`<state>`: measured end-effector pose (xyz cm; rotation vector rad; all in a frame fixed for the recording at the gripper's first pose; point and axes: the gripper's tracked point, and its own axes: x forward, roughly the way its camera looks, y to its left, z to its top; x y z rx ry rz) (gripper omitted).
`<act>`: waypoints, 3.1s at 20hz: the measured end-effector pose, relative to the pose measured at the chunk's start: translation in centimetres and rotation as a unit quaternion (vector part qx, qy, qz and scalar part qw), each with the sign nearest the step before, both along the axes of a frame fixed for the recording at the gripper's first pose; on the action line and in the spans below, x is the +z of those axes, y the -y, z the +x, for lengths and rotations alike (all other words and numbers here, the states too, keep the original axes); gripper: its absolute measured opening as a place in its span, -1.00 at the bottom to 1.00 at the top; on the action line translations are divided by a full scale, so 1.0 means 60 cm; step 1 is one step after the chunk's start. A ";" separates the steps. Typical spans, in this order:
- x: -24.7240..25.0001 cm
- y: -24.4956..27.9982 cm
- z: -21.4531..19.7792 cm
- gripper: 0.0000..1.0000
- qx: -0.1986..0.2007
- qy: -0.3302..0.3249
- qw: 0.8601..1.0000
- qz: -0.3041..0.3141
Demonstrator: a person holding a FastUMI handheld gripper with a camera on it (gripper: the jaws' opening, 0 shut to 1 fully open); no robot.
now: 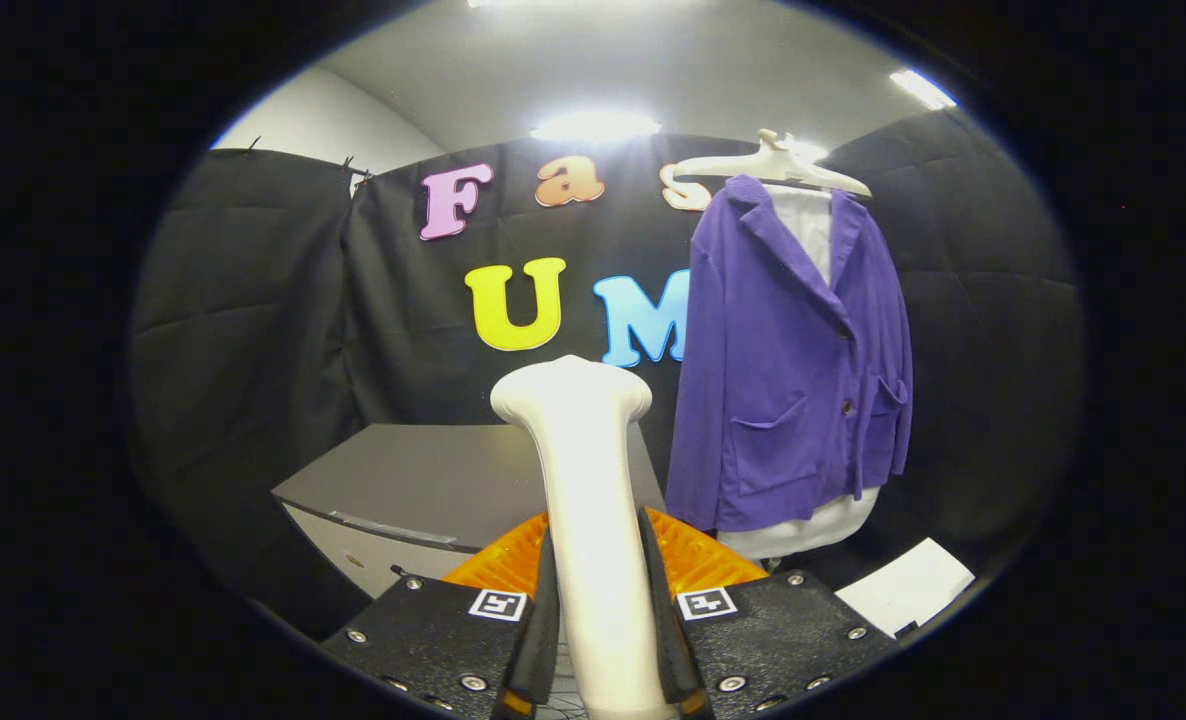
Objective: Iron the clothes twice with a garment steamer, once on the left side and once on the right side.
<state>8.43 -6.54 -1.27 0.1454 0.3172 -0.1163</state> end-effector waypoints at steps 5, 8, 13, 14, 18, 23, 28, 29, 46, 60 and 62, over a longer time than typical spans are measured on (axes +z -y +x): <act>-0.011 0.060 -0.086 -0.19 -0.016 0.008 0.999 -0.047; -0.027 0.088 -0.136 -0.23 -0.030 -0.015 0.993 -0.113; -0.034 0.109 -0.169 -0.24 -0.040 -0.007 0.995 -0.087; -0.028 0.112 -0.171 -0.24 -0.043 -0.002 0.996 -0.082; 0.008 0.147 -0.162 -0.24 -0.069 0.013 0.994 -0.087; 0.076 0.195 -0.134 -0.24 -0.106 0.059 0.989 -0.089; 0.140 0.230 -0.086 -0.24 -0.127 0.090 0.982 -0.108; 0.153 0.238 -0.073 -0.24 -0.131 0.094 0.981 -0.109; 0.259 0.394 0.161 -0.24 -0.216 0.143 0.956 -0.137; 0.093 0.407 0.234 -0.24 -0.238 0.072 0.959 -0.139; 0.059 0.397 0.230 -0.24 -0.233 0.057 0.960 -0.143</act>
